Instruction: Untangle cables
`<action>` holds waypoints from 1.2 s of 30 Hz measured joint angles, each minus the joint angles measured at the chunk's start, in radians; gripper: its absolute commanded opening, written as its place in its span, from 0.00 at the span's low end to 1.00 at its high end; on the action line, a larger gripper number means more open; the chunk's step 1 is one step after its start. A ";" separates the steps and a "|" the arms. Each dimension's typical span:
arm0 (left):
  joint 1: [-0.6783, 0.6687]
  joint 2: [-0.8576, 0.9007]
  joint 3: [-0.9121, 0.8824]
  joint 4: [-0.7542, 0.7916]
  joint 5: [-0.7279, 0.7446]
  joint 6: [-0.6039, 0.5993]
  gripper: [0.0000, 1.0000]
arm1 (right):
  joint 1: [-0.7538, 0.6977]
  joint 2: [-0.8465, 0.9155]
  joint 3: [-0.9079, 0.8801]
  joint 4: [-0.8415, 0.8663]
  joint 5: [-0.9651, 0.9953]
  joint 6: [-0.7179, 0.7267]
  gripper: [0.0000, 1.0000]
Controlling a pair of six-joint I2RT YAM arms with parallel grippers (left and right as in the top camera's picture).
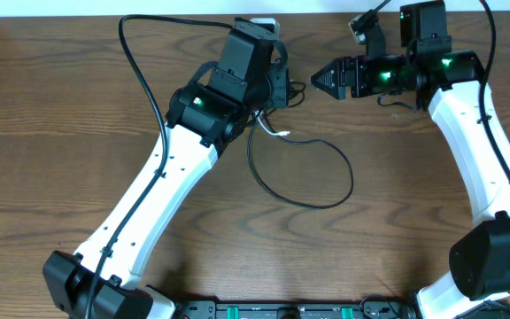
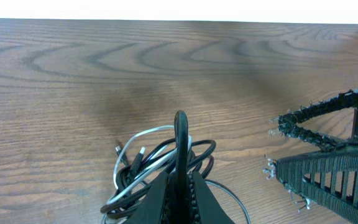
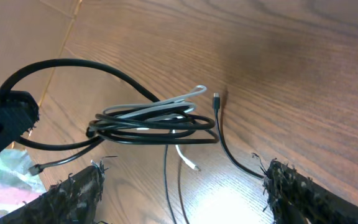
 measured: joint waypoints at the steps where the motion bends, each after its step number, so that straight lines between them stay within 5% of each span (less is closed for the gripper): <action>1: 0.000 0.000 0.000 0.002 0.002 0.000 0.08 | 0.000 0.000 0.000 0.008 -0.003 0.009 0.79; 24: 0.000 0.000 0.000 0.046 0.002 0.000 0.08 | 0.175 0.141 -0.004 0.192 0.093 0.383 0.38; 36: 0.000 -0.033 0.000 0.128 0.002 0.000 0.07 | 0.196 0.249 -0.006 0.188 0.100 0.409 0.37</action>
